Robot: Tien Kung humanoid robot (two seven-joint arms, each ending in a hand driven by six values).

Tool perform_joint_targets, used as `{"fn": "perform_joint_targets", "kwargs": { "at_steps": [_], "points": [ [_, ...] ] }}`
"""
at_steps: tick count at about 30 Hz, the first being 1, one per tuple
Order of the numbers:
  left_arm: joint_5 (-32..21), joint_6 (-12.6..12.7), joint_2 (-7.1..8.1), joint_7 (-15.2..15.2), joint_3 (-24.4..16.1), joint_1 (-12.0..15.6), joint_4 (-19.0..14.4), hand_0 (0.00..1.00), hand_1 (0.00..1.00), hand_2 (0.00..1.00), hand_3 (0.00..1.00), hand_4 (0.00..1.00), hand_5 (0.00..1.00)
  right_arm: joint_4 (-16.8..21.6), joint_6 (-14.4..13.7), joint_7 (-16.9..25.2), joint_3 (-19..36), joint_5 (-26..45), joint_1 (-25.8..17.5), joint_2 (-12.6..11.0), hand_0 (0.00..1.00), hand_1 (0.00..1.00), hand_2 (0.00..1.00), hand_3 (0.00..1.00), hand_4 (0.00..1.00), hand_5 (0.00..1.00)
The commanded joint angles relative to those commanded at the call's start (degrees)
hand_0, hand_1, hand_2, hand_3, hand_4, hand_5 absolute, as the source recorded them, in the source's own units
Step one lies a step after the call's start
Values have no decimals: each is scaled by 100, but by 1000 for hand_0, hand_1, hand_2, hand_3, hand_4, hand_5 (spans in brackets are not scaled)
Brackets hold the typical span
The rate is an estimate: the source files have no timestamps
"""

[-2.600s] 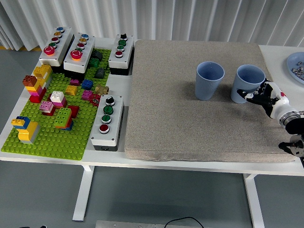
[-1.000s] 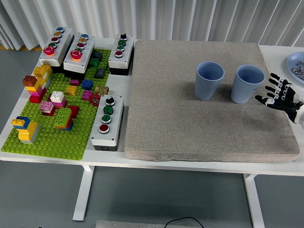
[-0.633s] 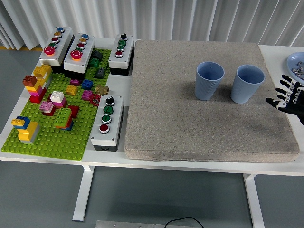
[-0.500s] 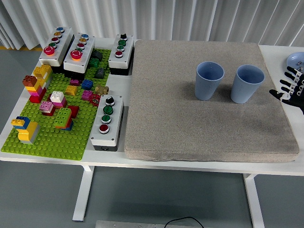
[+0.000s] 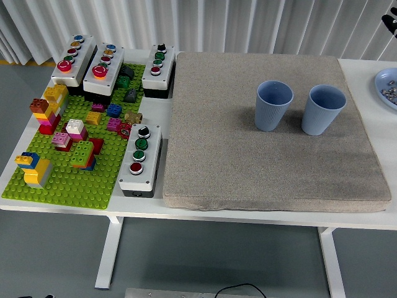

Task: Pick cup pour cup place

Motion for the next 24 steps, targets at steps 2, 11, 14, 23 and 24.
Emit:
{"fn": "perform_joint_targets", "kwargs": {
  "at_steps": [2, 11, 14, 23, 24],
  "points": [
    [-14, 3, -3, -8, 8, -7, 0, 749, 802, 827, 667, 521, 902, -54, -103, 40, 67, 137, 56, 24, 851, 771, 775, 826, 838, 329],
    [26, -9, -11, 5, 25, -35, 0, 749, 803, 827, 667, 521, 902, -229, -159, -295, 103, 915, 127, 119, 865, 788, 822, 835, 830, 653],
    [40, -7, -14, 9, 14, -28, 0, 749, 803, 827, 666, 520, 901, -238, -358, -480, 112, 949, 104, 152, 913, 830, 870, 863, 814, 998],
    [35, -13, -15, 14, 30, -42, 0, 749, 804, 827, 667, 520, 900, -131, -2235, 113, 189, 1166, 103, 192, 945, 867, 928, 924, 777, 998],
    [33, -14, -15, 13, 35, -43, 0, 750, 804, 827, 666, 520, 899, -125, -2314, 128, 181, 1121, 96, 194, 941, 874, 945, 936, 766, 998]
  ]
}}
